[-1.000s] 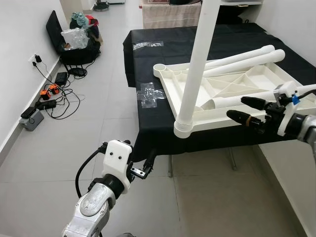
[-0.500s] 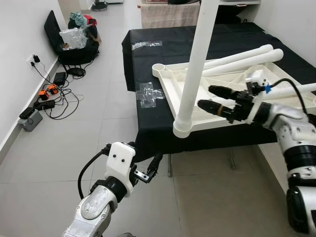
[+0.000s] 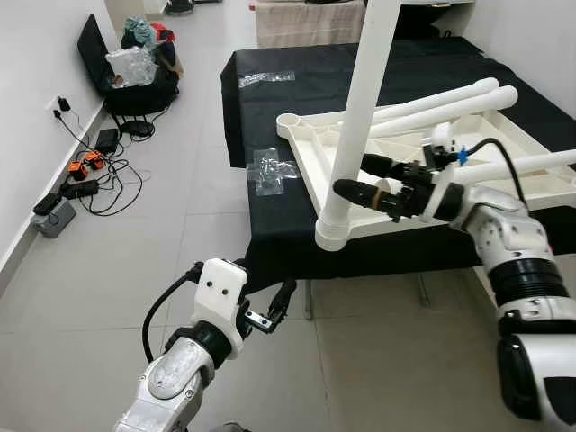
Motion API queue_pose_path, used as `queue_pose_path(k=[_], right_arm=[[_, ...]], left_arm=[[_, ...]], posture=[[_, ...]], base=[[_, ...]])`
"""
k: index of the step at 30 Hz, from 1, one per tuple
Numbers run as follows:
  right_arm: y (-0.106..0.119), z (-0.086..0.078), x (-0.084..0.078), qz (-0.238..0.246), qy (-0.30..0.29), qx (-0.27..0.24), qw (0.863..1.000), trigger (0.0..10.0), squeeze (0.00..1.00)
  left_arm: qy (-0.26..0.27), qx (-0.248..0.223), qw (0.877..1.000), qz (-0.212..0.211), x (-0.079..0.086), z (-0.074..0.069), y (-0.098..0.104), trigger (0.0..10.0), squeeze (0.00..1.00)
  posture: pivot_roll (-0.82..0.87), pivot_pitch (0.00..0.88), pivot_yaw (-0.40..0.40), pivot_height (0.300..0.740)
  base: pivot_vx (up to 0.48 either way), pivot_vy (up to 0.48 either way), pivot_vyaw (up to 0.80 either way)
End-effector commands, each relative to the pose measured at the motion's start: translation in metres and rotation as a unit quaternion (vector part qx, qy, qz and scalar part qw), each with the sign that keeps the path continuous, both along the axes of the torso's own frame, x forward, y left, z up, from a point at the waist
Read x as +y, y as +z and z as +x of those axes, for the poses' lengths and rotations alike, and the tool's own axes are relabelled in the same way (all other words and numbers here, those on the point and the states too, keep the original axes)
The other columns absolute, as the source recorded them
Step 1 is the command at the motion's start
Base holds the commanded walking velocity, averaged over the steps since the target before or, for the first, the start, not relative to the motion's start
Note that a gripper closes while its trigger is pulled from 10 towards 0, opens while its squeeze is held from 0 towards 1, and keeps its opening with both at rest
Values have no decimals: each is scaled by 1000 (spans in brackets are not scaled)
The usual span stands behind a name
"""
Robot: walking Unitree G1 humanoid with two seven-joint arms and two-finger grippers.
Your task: Building children table
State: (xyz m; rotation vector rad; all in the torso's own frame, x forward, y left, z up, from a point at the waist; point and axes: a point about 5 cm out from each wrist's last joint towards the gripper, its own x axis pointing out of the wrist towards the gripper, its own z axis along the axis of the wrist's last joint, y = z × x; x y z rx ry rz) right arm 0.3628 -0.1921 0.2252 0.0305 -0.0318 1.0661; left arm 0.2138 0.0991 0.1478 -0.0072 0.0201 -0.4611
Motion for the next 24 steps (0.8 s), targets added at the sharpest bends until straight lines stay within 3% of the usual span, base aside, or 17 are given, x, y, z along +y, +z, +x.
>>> queue_pose_path(k=[1,24], right_arm=[[5,3,4,-8,-6,-13,1000,10000,0],[12,14,19,20,-55,-25,998,10000,0]], left_arm=[[0,1,1000,4,0,-2,1,10000,0],[-4,-2,1000,2,-3,-2,2,10000,0]], posture=[[43,111,-36,740],[36,101,-41,740]], base=[[0,0,0],[0,0,0]])
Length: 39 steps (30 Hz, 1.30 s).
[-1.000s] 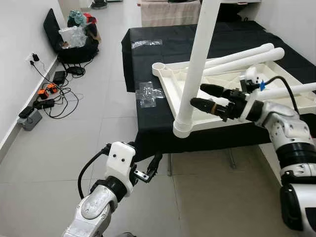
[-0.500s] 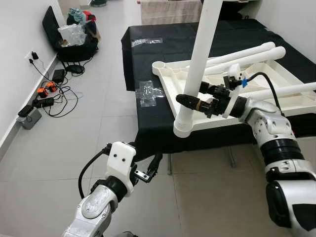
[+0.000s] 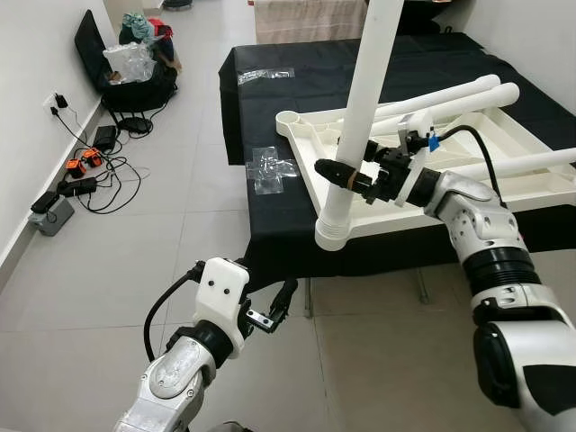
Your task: Building children table
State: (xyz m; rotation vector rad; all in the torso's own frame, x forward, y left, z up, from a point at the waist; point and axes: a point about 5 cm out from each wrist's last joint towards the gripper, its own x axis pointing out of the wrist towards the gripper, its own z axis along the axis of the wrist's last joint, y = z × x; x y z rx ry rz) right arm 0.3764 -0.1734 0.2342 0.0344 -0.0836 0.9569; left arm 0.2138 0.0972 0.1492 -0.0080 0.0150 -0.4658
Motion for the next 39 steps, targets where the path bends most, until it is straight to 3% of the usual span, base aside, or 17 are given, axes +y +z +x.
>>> queue_pose_path(k=[1,11,24,25,29,30,39], right_arm=[[3,0,2,4,3,-6,1000,10000,0],[2,-3,5,7,16,-8,1000,10000,0],[-7,-6,10,-23,25,-3,999,10000,0],[-7,-5,10,-25,24,-3,999,9569,0],[-7,-5,10,-26,23,-3,999,9569,0],[-8,-5,11,-28,22,-3,999,0,0],[-10,-4,9,-31,11,-2,999,0,0]], left_arm=[[-2,1,1000,3,-1,-2,1,10000,0],[-3,2,1000,5,-1,-2,0,10000,0],[-3,1,1000,6,-2,-1,0,10000,0],[-3,1,1000,6,-2,-1,0,10000,0],[-3,1,1000,6,-1,-1,0,10000,0],[-3,0,1000,6,-1,-1,0,10000,0],[-2,-3,1000,7,-1,1,1,10000,0]], posture=[[33,94,-39,740],[30,87,-38,740],[31,98,-37,740],[31,98,-37,740],[31,98,-37,740],[31,99,-39,740],[31,100,-37,740]], base=[[0,0,0],[0,0,0],[0,0,0],[0,0,0],[0,0,0],[0,0,0],[0,0,0]])
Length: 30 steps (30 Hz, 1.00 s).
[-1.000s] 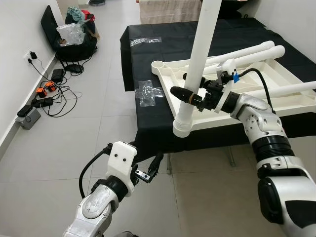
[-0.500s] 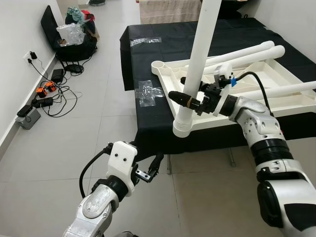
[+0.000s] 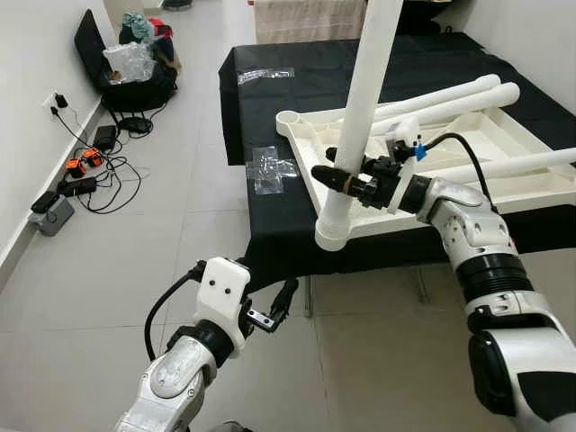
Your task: Building children table
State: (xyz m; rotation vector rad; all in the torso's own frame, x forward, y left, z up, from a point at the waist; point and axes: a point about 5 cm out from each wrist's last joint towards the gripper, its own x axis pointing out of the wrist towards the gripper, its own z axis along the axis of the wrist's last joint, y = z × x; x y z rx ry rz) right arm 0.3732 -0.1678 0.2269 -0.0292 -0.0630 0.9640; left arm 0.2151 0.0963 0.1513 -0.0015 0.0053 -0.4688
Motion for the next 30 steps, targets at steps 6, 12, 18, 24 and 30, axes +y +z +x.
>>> queue_pose_path(k=[6,12,18,24,30], right_arm=[[-3,-1,2,-3,1,0,1000,0,0],[-6,1,2,-17,-33,-15,999,0,0],[-9,10,-5,-32,-163,-44,985,0,0],[-11,16,-12,-21,-270,-44,962,0,0],[-15,21,-15,-12,-359,-30,933,0,0]], left_arm=[[1,-2,1000,7,1,3,1,10000,0],[11,-11,1000,11,7,7,4,10000,0],[31,-27,999,12,13,15,11,10000,0],[36,-35,999,14,16,20,14,10000,0],[34,-37,999,13,14,20,15,10000,0]], posture=[[30,103,-37,740],[30,103,-39,740],[27,106,-38,740],[20,107,-36,740],[23,106,-35,740]], base=[[0,0,0],[0,0,0],[0,0,0],[0,0,0],[0,0,0]])
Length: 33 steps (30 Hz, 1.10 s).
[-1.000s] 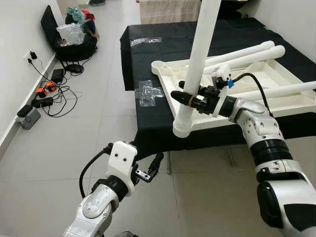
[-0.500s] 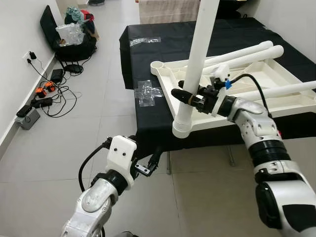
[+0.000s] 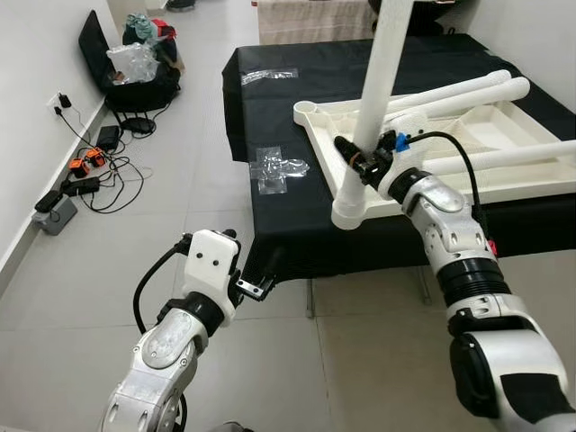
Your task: Building children table
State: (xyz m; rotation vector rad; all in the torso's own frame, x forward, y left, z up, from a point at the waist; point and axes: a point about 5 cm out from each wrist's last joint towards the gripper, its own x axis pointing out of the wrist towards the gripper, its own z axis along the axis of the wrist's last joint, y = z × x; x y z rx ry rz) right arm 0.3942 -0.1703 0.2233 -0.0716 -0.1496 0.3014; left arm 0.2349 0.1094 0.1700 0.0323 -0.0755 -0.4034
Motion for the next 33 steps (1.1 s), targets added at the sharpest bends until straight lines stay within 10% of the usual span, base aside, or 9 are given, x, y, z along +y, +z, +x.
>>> queue_pose_path(k=[1,8,22,23,25,26,27,28,33], right_arm=[[-13,1,-12,-9,-70,30,997,0,0],[-12,2,12,64,-255,36,964,0,0],[-10,-7,60,111,-355,37,927,0,0],[-11,-6,65,117,-354,43,927,3373,0],[-11,-6,65,117,-354,43,927,3373,0],[-10,-5,70,127,-336,47,932,10000,0],[-10,-5,70,127,-336,47,932,10000,0],[-5,-4,73,136,-316,40,938,10000,831],[6,-5,79,143,-278,19,950,10000,1000]], left_arm=[[1,6,1000,4,0,0,-3,10000,0],[-12,12,1000,-3,-9,-4,-5,10000,0],[-11,13,1000,-3,-10,-5,-6,10000,0],[-11,13,1000,-3,-10,-6,-6,10000,0],[-11,13,1000,-3,-10,-6,-6,10000,0],[-12,14,1000,-3,-11,-7,-7,10000,0],[-12,14,1000,-3,-11,-7,-7,10000,0],[-12,16,1000,-4,-10,-7,-8,10000,0],[-14,17,1000,-4,-11,-8,-10,10000,0]], posture=[[24,107,-36,740],[23,108,-38,740],[27,100,-51,740],[28,98,-51,740],[28,98,-51,740],[28,94,-52,740],[28,94,-52,740],[27,89,-52,740],[24,82,-51,740]], base=[[0,0,0],[0,0,0],[0,0,0],[0,0,0],[0,0,0],[0,0,0],[0,0,0],[0,0,0],[0,0,0]])
